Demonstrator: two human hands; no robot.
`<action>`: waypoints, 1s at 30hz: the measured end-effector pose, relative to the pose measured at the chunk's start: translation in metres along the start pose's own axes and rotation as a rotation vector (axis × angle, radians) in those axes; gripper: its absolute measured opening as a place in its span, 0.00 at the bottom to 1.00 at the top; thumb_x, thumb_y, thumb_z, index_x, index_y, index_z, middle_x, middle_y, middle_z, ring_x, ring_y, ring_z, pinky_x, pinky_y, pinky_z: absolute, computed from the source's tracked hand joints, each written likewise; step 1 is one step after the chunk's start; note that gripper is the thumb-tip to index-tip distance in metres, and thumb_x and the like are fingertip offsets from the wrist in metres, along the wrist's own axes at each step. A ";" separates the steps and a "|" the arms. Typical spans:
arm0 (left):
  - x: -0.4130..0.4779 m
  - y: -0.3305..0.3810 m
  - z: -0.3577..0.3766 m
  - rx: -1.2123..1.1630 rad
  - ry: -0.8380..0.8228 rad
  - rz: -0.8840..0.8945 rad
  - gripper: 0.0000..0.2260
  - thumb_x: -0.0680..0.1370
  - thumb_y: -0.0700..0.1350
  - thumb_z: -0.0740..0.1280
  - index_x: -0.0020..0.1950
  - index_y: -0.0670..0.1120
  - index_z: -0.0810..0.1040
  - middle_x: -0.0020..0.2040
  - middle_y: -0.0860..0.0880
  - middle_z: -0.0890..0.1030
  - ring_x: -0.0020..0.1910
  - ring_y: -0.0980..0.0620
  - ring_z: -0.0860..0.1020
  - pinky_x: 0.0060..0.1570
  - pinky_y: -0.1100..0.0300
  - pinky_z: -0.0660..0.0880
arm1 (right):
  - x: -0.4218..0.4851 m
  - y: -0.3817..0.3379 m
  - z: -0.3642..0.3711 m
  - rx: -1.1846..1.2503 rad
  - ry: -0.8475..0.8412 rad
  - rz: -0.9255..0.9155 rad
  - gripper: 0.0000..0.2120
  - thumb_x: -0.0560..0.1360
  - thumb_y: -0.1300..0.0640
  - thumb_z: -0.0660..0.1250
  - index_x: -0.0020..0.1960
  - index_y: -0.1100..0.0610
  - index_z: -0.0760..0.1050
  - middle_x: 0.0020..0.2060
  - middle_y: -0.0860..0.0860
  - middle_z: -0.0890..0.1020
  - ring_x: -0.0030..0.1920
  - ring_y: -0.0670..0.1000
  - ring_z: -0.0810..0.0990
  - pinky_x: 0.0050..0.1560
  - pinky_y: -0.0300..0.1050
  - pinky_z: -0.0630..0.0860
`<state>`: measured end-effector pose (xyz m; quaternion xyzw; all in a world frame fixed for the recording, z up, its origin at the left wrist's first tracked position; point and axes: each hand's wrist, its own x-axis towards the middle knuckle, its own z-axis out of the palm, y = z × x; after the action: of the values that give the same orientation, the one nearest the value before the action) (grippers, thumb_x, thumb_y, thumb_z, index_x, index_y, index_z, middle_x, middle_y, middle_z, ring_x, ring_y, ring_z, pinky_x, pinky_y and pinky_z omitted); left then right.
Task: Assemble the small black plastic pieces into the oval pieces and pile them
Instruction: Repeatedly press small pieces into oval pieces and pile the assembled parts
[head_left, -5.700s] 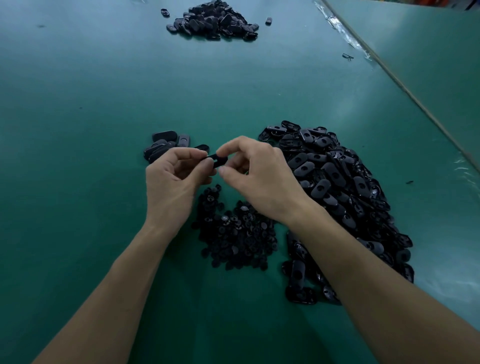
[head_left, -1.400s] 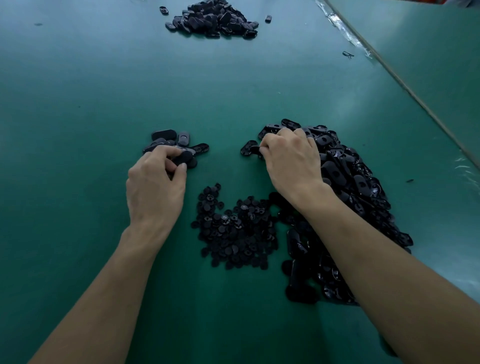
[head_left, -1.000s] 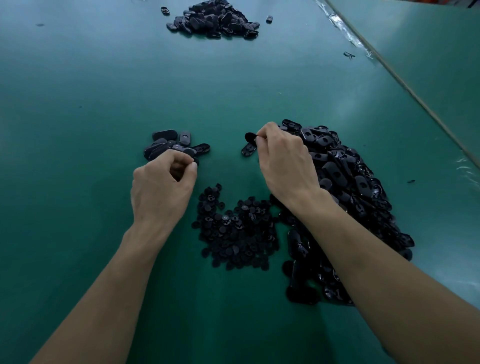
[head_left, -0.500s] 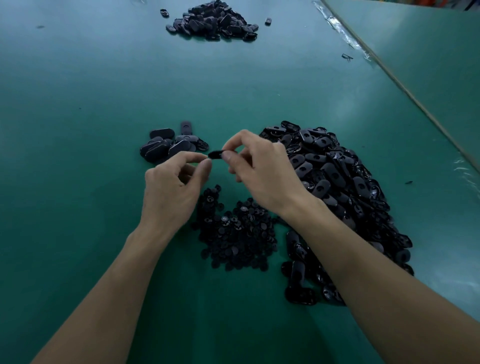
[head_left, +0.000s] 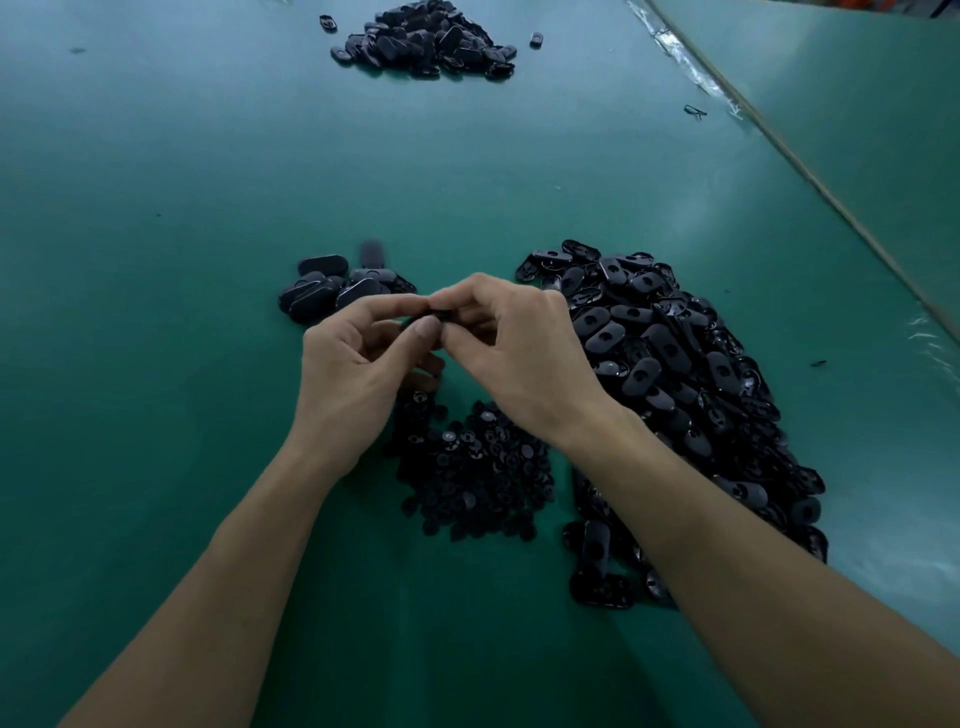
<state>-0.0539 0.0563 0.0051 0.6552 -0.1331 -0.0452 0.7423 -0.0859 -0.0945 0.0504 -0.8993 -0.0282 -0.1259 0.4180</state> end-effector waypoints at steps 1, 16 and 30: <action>0.001 -0.001 -0.001 -0.005 0.005 0.007 0.07 0.78 0.44 0.72 0.55 0.47 0.83 0.44 0.47 0.86 0.40 0.52 0.84 0.37 0.60 0.81 | 0.000 0.000 -0.001 0.013 -0.006 -0.003 0.10 0.77 0.61 0.72 0.57 0.57 0.83 0.46 0.49 0.86 0.46 0.42 0.84 0.53 0.36 0.80; 0.001 -0.002 -0.001 -0.093 -0.017 0.002 0.07 0.76 0.43 0.73 0.54 0.48 0.81 0.43 0.47 0.87 0.40 0.50 0.86 0.38 0.58 0.82 | 0.004 0.004 -0.006 0.223 0.001 0.122 0.07 0.76 0.59 0.73 0.53 0.53 0.82 0.36 0.42 0.83 0.38 0.39 0.82 0.44 0.36 0.78; 0.003 -0.003 -0.003 -0.096 0.079 0.001 0.08 0.81 0.37 0.68 0.52 0.48 0.83 0.46 0.49 0.87 0.45 0.50 0.86 0.40 0.62 0.81 | 0.001 0.007 -0.008 -0.109 -0.292 0.234 0.11 0.78 0.47 0.70 0.56 0.49 0.74 0.44 0.50 0.82 0.42 0.48 0.82 0.46 0.46 0.80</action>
<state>-0.0499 0.0577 0.0023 0.6201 -0.1014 -0.0253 0.7775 -0.0850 -0.1057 0.0505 -0.9264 0.0232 0.0539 0.3719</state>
